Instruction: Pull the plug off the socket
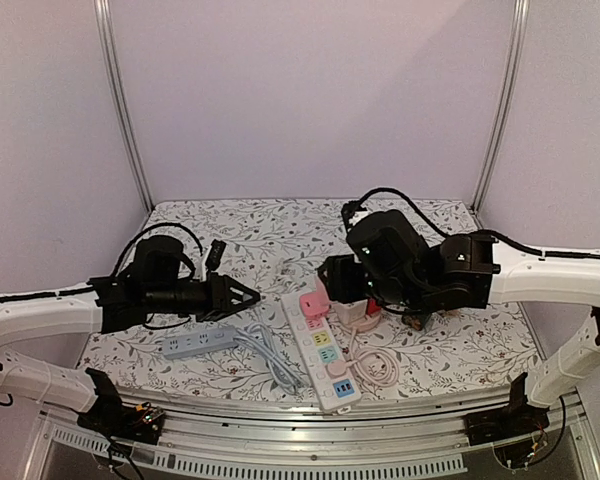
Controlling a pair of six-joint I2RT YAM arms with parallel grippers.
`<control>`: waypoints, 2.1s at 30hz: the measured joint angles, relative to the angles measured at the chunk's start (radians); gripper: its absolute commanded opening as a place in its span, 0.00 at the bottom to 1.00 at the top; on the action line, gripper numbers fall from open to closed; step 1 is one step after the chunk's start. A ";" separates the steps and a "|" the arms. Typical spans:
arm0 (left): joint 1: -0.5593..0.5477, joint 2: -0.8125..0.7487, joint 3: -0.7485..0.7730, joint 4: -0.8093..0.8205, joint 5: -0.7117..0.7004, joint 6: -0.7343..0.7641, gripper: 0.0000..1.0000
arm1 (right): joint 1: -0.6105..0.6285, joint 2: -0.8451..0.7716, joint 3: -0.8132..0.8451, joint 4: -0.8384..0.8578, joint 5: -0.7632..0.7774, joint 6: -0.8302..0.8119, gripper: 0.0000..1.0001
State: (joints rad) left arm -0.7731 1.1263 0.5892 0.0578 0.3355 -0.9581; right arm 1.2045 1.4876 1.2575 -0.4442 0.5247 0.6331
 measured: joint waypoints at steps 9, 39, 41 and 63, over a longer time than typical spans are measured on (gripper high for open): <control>0.134 -0.097 -0.001 -0.130 0.012 0.026 0.00 | -0.101 -0.153 -0.056 -0.093 0.048 -0.016 0.00; 0.678 0.150 0.080 -0.256 0.119 0.243 0.00 | -0.763 -0.087 -0.194 -0.178 -0.301 -0.106 0.01; 0.692 0.180 0.100 -0.256 0.122 0.256 0.00 | -0.785 -0.038 -0.180 -0.168 -0.321 -0.122 0.02; 0.742 0.452 0.200 -0.219 0.125 0.310 0.25 | -0.851 0.301 -0.011 -0.135 -0.394 -0.212 0.21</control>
State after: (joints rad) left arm -0.0315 1.5780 0.7891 -0.1608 0.4603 -0.6483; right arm 0.3534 1.7889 1.2465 -0.5789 0.1303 0.4210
